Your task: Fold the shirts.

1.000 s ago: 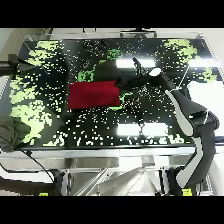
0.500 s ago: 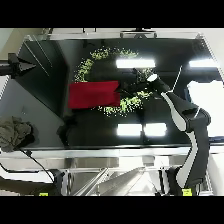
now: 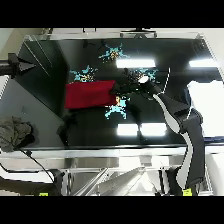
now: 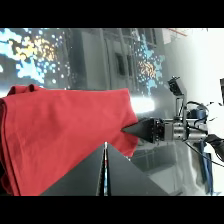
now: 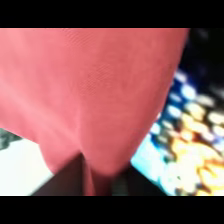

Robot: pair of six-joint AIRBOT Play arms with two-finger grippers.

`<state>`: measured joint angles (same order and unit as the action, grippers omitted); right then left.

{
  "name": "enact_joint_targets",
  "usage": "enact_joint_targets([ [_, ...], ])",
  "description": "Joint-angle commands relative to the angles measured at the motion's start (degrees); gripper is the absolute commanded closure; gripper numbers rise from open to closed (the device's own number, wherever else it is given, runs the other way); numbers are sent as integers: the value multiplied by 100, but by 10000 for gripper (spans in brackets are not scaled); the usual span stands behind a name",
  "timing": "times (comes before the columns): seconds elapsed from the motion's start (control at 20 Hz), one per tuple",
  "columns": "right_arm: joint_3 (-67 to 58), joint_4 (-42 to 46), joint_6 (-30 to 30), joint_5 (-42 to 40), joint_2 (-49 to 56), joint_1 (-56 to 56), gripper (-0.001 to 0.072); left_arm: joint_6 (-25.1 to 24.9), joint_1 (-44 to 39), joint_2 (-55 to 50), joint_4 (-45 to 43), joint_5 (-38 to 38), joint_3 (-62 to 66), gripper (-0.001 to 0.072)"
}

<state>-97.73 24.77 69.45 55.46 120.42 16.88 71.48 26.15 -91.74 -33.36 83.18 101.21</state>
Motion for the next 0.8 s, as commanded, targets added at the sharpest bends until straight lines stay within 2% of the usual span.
enact_joint_targets([
  [0.0, -105, -216, -22, -9, -4, 87, 699, -15, 7, -4, -7, 57, 0, 699],
  [0.15, -221, -168, 138, -2, -203, 57, 701, -13, 7, -4, -7, 96, 0, 699],
  [0.3, -295, 249, 573, -229, -811, -308, 701, -11, 7, -9, -4, 142, -2, 699],
  [0.5, -479, 953, 1386, -621, -1753, -1349, 702, -9, 4, -48, -2, 332, -2, 699],
  [0.75, -857, 1438, 2457, -903, -2369, -3082, 702, -9, 4, -254, 9, 730, -2, 700],
])
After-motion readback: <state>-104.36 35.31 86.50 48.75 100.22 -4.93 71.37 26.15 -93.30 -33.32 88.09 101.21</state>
